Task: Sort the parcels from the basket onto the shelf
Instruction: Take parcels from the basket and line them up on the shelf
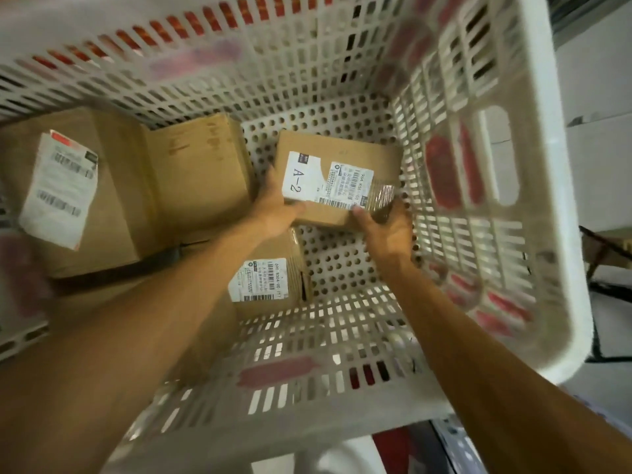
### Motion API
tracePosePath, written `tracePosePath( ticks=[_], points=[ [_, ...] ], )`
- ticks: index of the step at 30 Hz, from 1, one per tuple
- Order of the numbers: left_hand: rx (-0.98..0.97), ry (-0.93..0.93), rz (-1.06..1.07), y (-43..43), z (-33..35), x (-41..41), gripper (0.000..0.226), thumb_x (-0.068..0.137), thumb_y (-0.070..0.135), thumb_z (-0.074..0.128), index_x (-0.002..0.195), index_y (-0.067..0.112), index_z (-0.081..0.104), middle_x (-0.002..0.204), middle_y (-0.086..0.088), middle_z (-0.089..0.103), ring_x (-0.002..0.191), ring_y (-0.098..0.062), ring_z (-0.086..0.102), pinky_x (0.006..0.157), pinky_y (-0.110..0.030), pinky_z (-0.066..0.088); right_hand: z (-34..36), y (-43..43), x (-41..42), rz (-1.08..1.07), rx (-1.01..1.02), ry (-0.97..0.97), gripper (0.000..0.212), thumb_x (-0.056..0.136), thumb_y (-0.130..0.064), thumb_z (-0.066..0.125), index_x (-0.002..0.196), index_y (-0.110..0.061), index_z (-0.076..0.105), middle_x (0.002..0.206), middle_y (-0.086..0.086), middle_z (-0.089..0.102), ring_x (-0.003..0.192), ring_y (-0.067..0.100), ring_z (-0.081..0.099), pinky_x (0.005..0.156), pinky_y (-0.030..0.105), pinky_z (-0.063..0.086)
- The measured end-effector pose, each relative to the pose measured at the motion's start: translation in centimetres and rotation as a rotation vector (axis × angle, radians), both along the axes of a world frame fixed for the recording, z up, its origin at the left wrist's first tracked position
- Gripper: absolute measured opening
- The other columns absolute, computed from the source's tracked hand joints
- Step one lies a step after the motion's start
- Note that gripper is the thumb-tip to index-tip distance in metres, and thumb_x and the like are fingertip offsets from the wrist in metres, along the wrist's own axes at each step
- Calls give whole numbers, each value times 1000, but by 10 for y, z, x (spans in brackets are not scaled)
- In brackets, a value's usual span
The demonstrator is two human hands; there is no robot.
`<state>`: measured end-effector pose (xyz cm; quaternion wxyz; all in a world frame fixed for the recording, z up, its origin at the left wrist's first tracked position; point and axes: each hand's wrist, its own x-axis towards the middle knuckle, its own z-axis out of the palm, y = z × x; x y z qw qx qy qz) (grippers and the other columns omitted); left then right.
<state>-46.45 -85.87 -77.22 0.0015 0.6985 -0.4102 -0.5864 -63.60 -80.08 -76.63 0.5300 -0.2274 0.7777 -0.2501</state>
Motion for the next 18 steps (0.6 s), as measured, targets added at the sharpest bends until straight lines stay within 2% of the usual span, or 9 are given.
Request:
tracePosePath(
  ticks=[2,5,8,10,12,13,14,15,18],
  points=[
    [-19,22,44,0,2,2,79,88,8,63,149,21,14,141,10,40,127,-11,38,107,-29,31,-2,-6,0,-44,32,-71,62,86,-13,68,140,-15,38,137,5,54,126,18,51,110,41,39],
    [-31,58,50,1,13,6,76,86,10,64,147,24,21,135,8,48,119,-11,44,99,-29,36,6,-5,-2,-79,53,-69,62,88,-7,66,141,-14,34,136,6,54,117,12,52,104,29,40],
    [-75,77,21,-4,39,11,73,85,12,66,145,25,26,132,6,50,118,-16,49,101,-36,40,26,5,0,-106,24,-68,62,88,-9,65,141,-16,34,135,6,54,118,17,52,105,40,44],
    [-106,82,21,-5,61,16,72,86,10,66,144,26,27,129,4,51,112,-16,52,95,-38,45,44,11,3,-133,0,-106,63,87,-10,66,142,-15,34,137,6,53,122,17,51,106,40,42],
    [-138,84,23,-3,84,23,69,86,7,65,142,25,28,115,10,51,94,-6,53,75,-23,48,64,14,6,-135,-22,-140,64,87,-10,67,142,-14,33,137,5,52,124,18,51,106,37,42],
    [-153,82,35,0,95,28,68,86,5,64,141,24,30,108,13,50,88,-1,51,65,-16,46,73,15,8,-119,-22,-143,64,88,-12,66,142,-13,33,137,5,52,125,20,51,106,41,42],
    [-167,86,66,4,104,33,66,86,3,64,140,23,32,103,14,49,85,1,49,61,-12,45,82,16,10,-97,-19,-144,63,89,-14,65,142,-14,32,137,5,51,125,23,51,105,47,43],
    [-173,96,116,8,114,39,64,86,1,63,139,22,33,99,14,49,84,0,50,64,-13,47,92,18,13,-76,-20,-152,59,91,-15,63,141,-14,32,136,5,51,123,24,52,104,51,44],
    [-177,139,275,26,142,62,65,86,1,62,140,23,32,97,8,51,88,-11,55,82,-40,51,122,24,24,-1,-98,-178,45,96,-15,55,136,-16,34,127,0,51,120,24,54,102,52,45]
  ],
)
